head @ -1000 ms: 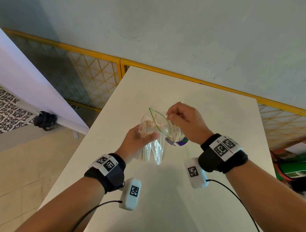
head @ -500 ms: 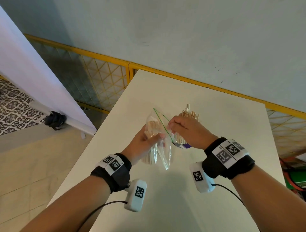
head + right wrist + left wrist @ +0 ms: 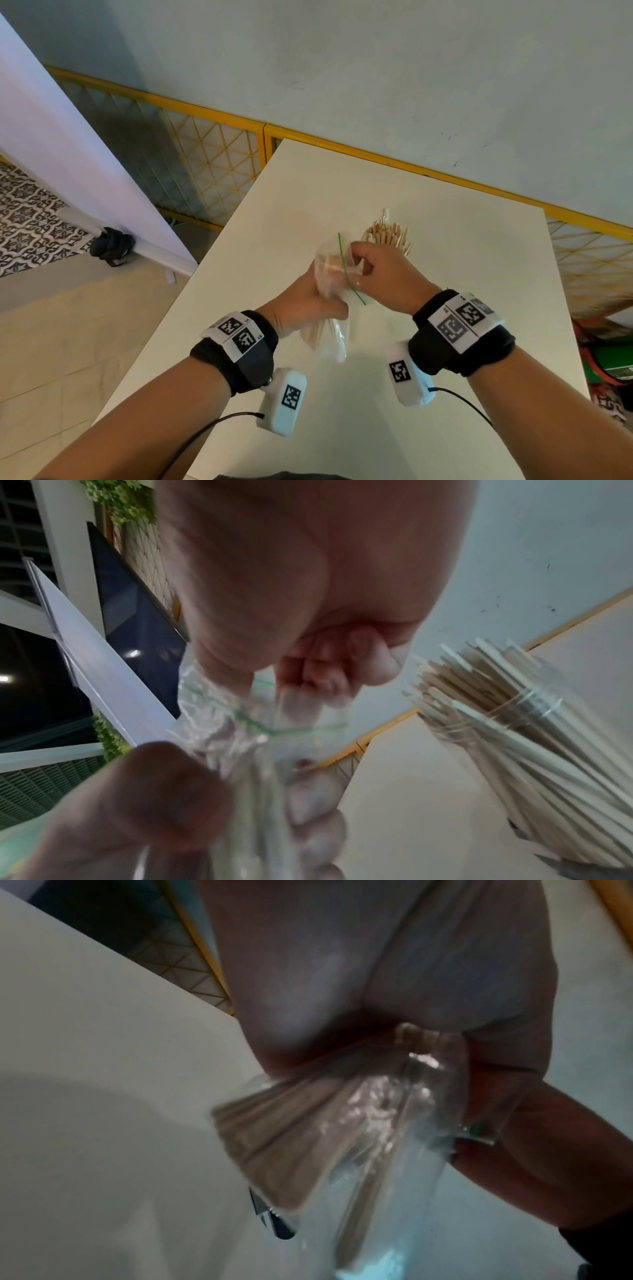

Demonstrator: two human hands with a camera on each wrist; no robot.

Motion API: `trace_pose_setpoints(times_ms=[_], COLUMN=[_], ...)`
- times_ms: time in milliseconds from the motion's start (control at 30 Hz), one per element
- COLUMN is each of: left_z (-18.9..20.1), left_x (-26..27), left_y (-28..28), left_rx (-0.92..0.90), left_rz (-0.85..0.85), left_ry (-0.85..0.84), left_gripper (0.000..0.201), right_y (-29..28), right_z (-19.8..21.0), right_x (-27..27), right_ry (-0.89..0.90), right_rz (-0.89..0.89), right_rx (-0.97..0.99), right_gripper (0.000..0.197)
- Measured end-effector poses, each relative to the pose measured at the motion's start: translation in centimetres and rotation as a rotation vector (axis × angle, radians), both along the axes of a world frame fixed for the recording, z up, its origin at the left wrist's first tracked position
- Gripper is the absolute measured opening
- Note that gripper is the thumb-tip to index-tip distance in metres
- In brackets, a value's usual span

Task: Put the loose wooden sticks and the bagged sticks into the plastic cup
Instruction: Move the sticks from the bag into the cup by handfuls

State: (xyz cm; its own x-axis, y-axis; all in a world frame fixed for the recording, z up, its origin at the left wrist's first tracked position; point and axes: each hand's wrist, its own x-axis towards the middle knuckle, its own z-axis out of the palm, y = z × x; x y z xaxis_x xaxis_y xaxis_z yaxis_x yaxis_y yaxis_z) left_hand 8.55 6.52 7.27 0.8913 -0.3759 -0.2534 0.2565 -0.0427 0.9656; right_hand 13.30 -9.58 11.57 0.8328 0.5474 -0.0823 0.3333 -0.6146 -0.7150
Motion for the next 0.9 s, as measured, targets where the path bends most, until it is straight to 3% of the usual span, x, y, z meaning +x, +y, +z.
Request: trace_pose_setpoints(times_ms=[133,200,300,333,567,733,900], left_z=[0.2,0.0,0.3,0.4,1.3,0.8,1.1], left_x=[-0.3,-0.3,-0.4,-0.4,-0.8,-1.0,-1.1], left_y=[-1.4,-1.6,-1.7,-1.7,-0.2,-0.8,-1.2], left_rx=[0.035,0.019,-0.015,-0.025,-0.12,0.002,0.035], left_rz=[-0.008,0.045,0.078,0.085,0.135,0.094,0.049], left_ry=[-0.029,-0.025,-0.031,-0.051,-0.14,-0.197,-0.219], left_gripper=[0.043,0.033,0.035,0.036,0.031,0.013,0.023], right_y=[1.0,1.0,1.1,1.2,0.2,0.7,0.6], right_z=[0.1,0.0,-0.1,-0.1,1.1,1.7,1.2], right_x=[-0.3,-0.2,-0.2,-0.2,1.4,0.9,0.7], right_ry=[0.023,0.048,0.069,0.058,0.076,0.264,0.382], right_rz=[0.006,0.02,0.019,-0.001,-0.379,-0.368,-0.376], right_rx=[-0.022,-0.055,-0.037,-0.011,0.272,0.409,0.491], right_gripper=[0.007,0.013,0.01,0.016,0.017,0.012,0.025])
